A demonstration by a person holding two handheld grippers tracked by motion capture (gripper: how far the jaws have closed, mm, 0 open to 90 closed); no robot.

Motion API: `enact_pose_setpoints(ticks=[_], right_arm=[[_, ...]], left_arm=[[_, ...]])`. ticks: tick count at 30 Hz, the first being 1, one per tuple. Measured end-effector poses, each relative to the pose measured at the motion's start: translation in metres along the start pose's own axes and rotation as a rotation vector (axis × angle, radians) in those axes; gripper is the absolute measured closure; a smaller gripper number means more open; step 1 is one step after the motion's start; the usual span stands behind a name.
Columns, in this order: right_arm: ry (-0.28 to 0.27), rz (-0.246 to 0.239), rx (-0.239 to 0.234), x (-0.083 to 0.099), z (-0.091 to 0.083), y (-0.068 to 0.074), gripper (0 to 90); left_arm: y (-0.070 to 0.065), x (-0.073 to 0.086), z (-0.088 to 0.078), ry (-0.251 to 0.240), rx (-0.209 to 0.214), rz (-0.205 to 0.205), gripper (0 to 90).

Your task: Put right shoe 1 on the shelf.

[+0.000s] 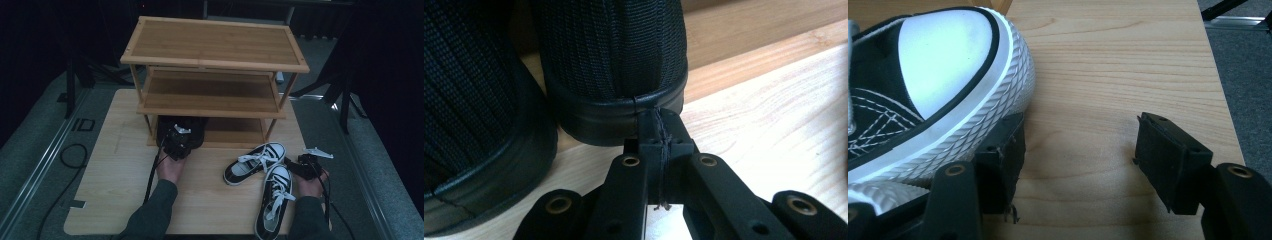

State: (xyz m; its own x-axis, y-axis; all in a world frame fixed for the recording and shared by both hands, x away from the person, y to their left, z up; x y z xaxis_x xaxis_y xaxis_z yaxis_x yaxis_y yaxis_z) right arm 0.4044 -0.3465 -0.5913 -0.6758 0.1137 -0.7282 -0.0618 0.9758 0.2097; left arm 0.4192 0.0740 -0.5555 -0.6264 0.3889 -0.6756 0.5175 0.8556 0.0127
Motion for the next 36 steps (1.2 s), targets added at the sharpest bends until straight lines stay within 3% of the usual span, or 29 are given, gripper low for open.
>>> enact_pose_setpoints(ticks=[8, 17, 19, 24, 25, 27, 36], right_arm=[[0.000, 0.000, 0.000, 0.000, 0.000, 0.000, 36.2], [0.000, 0.000, 0.000, 0.000, 0.000, 0.000, 36.3], [0.000, 0.000, 0.000, 0.000, 0.000, 0.000, 36.2], [0.000, -0.003, 0.001, 0.000, 0.000, 0.000, 36.3], [0.000, -0.003, 0.001, 0.000, 0.000, 0.000, 36.3], [0.000, -0.003, 0.001, 0.000, 0.000, 0.000, 36.2], [0.000, -0.003, 0.000, 0.000, 0.000, 0.000, 36.2]], left_arm=[[0.005, 0.000, 0.002, -0.013, 0.013, -0.016, 86.2], [0.009, 0.019, -0.016, -0.050, 0.090, 0.045, 70.9], [0.013, 0.028, -0.021, -0.045, 0.088, 0.062, 68.5], [0.017, 0.038, -0.025, -0.040, 0.089, 0.063, 66.1], [0.024, 0.049, -0.027, -0.032, 0.084, 0.058, 66.1], [0.027, 0.054, -0.028, -0.029, 0.089, 0.052, 65.3], [0.036, 0.070, -0.032, -0.030, 0.069, 0.062, 63.5]])
Point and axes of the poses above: each handheld gripper's, and its own axes: z roughly forward along the jaws, x roughly out of its underside, y roughly to its left, the point moved 5 cm from there along z, roughly forward along the jaws, and after that the axes turned 11 degrees about z, right-handed, at the moved point
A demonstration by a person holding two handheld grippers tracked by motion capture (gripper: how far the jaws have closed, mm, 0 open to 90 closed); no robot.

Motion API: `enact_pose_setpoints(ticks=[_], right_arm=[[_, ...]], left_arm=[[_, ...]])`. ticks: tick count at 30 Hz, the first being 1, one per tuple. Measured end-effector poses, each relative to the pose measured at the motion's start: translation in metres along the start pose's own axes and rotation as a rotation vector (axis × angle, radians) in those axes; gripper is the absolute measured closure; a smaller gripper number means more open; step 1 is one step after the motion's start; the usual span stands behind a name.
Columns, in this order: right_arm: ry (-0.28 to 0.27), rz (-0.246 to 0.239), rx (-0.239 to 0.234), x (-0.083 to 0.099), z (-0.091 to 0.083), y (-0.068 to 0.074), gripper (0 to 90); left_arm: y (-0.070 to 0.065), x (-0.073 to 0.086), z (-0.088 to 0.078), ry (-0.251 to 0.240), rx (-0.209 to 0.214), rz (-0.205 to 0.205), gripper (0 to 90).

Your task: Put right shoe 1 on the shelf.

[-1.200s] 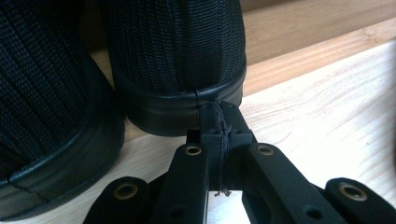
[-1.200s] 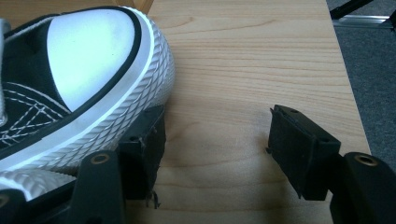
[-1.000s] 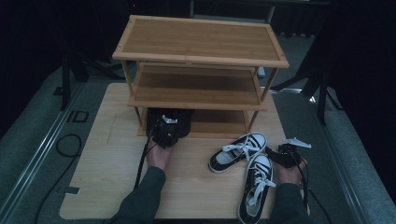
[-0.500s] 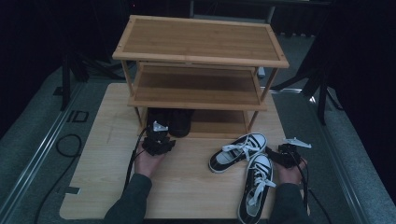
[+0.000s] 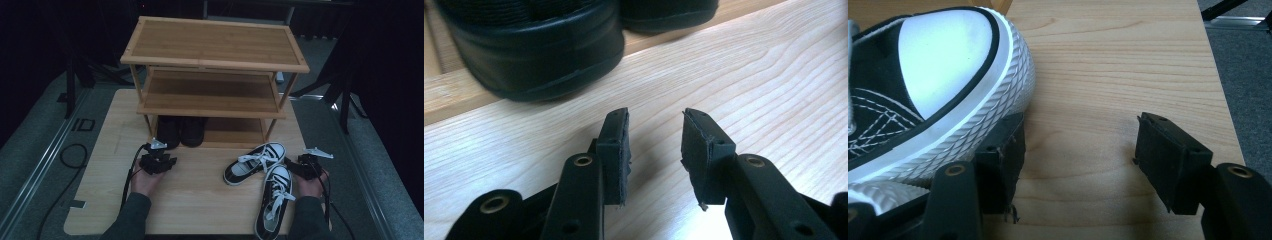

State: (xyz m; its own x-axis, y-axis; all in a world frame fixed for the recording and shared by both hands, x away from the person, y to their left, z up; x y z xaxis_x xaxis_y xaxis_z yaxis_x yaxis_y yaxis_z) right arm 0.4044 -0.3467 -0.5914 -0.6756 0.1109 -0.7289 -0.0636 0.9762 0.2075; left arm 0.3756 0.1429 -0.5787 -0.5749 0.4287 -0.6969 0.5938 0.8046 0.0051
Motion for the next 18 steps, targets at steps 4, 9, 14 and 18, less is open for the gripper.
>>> enact_pose_setpoints(ticks=[4, 9, 14, 18], right_arm=[[0.000, 0.000, 0.000, 0.000, 0.000, 0.000, 36.2], [0.000, 0.000, 0.000, 0.000, 0.000, 0.000, 36.2], [0.000, 0.002, 0.000, 0.000, 0.000, 0.000, 36.3], [0.000, 0.004, 0.000, 0.000, 0.000, 0.000, 36.3]], left_arm=[[0.007, 0.000, -0.002, -0.012, -0.034, -0.001, 71.2], [0.018, -0.002, -0.003, -0.003, -0.096, -0.025, 90.0], [0.026, -0.006, -0.005, -0.012, -0.123, -0.056, 89.9], [0.031, -0.008, -0.002, -0.005, -0.126, -0.070, 89.8]])
Point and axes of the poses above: each handheld gripper's, and its own axes: z roughly forward along the jaws, x roughly out of its underside, y roughly to its left, the point moved 5 cm from there along z, roughly forward along the jaws, and after that the axes turned 11 degrees about z, right-handed, at the moved point
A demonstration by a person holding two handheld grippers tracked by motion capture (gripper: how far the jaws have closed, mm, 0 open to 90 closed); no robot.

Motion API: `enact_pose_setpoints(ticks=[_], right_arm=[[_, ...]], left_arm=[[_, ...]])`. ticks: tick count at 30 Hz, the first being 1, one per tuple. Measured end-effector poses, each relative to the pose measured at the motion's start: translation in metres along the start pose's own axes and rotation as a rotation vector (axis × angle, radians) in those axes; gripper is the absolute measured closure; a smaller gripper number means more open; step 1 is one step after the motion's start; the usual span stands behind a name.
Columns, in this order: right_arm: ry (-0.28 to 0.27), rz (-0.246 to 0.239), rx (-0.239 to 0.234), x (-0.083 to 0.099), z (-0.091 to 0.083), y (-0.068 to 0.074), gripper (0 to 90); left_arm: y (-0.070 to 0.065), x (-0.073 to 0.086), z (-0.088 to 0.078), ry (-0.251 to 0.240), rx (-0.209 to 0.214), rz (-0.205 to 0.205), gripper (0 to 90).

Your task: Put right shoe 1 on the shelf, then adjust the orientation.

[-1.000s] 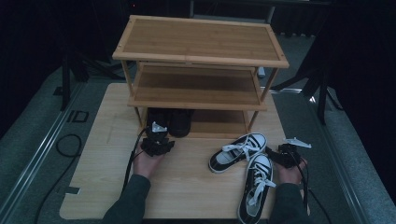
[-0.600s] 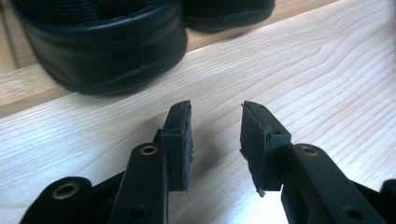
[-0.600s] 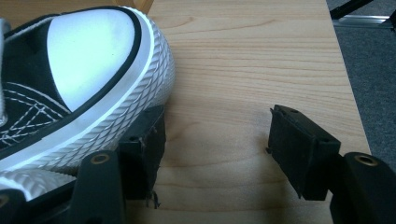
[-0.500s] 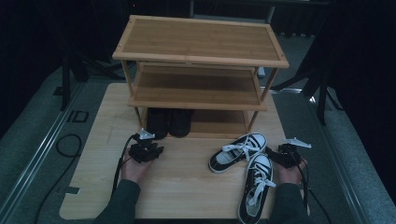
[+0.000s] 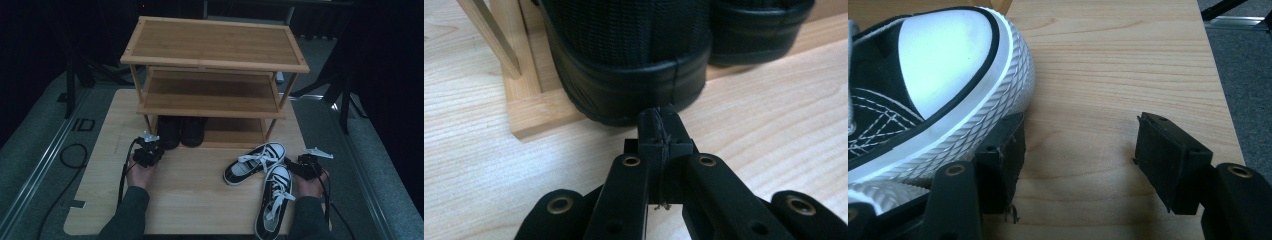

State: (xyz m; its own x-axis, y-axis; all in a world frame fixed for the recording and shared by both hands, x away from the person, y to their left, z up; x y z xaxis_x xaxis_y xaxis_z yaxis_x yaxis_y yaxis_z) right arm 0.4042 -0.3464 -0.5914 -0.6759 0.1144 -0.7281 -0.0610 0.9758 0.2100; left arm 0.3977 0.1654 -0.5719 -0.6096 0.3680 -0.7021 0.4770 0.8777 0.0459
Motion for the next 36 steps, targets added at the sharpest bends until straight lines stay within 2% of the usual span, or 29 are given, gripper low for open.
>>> enact_pose_setpoints(ticks=[8, 11, 14, 17, 21, 26, 36], right_arm=[[0.000, 0.002, 0.000, 0.000, 0.000, 0.000, 36.3], [0.000, 0.000, 0.000, 0.000, 0.000, 0.000, 36.2], [0.000, -0.001, 0.000, 0.000, 0.000, 0.000, 36.2], [0.000, -0.001, 0.000, 0.000, 0.000, 0.000, 36.3], [0.000, -0.002, 0.000, 0.000, 0.000, 0.000, 36.3], [0.000, -0.001, 0.000, 0.000, 0.000, 0.000, 36.2], [0.000, -0.001, 0.000, 0.000, 0.000, 0.000, 36.2]], left_arm=[[0.003, -0.004, 0.003, 0.004, -0.015, 0.001, 89.7], [0.002, -0.002, 0.003, 0.010, -0.009, -0.007, 88.2], [-0.004, 0.004, 0.002, 0.004, 0.050, -0.004, 80.2], [-0.011, 0.013, 0.000, 0.007, 0.088, 0.002, 74.4], [-0.015, 0.018, -0.004, 0.006, 0.114, 0.003, 66.0], [-0.017, 0.027, -0.007, 0.006, 0.111, 0.009, 60.4], [-0.013, 0.032, -0.006, -0.017, 0.100, -0.019, 58.4]])
Point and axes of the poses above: each handheld gripper's, and its own axes: z roughly forward along the jaws, x roughly out of its underside, y roughly to its left, the point moved 5 cm from there along z, roughly forward along the jaws, and after that the axes turned 11 degrees about z, right-handed, at the moved point
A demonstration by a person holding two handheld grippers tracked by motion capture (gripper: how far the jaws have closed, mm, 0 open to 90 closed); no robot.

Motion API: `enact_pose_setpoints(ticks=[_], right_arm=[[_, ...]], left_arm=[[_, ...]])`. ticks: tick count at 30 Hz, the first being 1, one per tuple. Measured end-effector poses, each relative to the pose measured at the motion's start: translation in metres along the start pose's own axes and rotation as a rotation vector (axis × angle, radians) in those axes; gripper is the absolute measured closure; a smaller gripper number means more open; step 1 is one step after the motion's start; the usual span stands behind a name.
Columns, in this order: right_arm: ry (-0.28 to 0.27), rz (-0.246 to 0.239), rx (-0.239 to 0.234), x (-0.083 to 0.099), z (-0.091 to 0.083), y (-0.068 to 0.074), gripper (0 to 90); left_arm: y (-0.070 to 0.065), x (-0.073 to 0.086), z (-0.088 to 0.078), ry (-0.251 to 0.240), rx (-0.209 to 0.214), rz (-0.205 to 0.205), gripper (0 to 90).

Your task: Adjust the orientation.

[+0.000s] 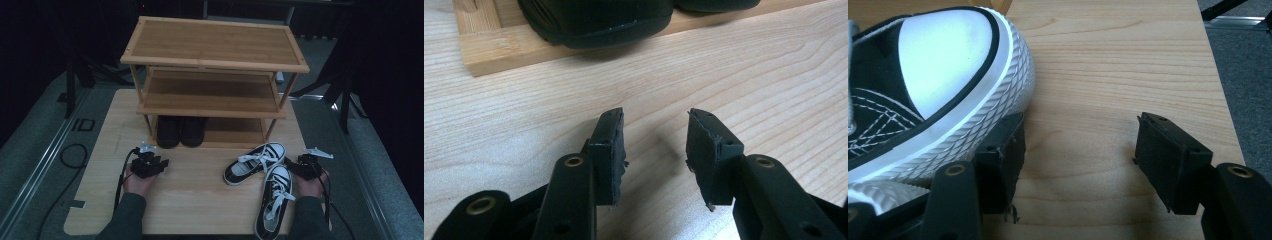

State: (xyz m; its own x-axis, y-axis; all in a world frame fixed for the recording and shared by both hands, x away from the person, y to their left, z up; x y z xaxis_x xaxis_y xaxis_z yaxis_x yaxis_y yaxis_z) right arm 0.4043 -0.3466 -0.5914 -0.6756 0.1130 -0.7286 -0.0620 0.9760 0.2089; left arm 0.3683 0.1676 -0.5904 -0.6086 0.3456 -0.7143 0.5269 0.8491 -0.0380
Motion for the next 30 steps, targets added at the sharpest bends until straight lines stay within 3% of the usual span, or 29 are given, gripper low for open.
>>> enact_pose_setpoints(ticks=[8, 11, 15, 18, 25, 30], right_arm=[[0.016, -0.003, 0.012, 0.000, -0.001, -0.001, 32.2], [0.028, 0.029, -0.004, -0.003, -0.005, -0.002, 48.4], [0.035, 0.012, -0.016, -0.014, -0.011, -0.003, 77.3], [0.054, -0.006, 0.000, -0.021, -0.012, -0.003, 89.1], [0.076, -0.014, -0.009, -0.035, -0.006, 0.000, 90.0], [0.111, -0.048, -0.016, -0.047, 0.008, 0.005, 90.0]], left_arm=[[0.001, 0.001, 0.000, -0.017, 0.013, 0.002, 56.9], [0.001, 0.002, 0.000, -0.022, 0.014, 0.004, 56.9], [0.001, 0.002, 0.000, -0.027, 0.016, -0.003, 57.1], [0.001, 0.002, 0.001, -0.030, 0.011, -0.001, 57.0], [0.002, 0.002, 0.001, -0.040, 0.024, -0.012, 57.0], [0.002, 0.003, 0.001, -0.043, 0.027, -0.012, 57.0]])
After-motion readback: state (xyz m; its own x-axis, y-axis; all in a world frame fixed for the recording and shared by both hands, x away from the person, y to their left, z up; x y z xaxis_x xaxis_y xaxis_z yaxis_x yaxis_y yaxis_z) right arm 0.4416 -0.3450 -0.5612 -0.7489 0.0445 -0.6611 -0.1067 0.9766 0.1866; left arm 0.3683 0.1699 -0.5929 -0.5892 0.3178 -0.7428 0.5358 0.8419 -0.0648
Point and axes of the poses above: each handheld gripper's, and its own axes: z roughly forward along the jaws, x roughly out of its underside, y roughly to its left, the point moved 5 cm from there along z, roughly forward along the jaws, and after that the axes turned 11 degrees about z, right-handed, at the moved point
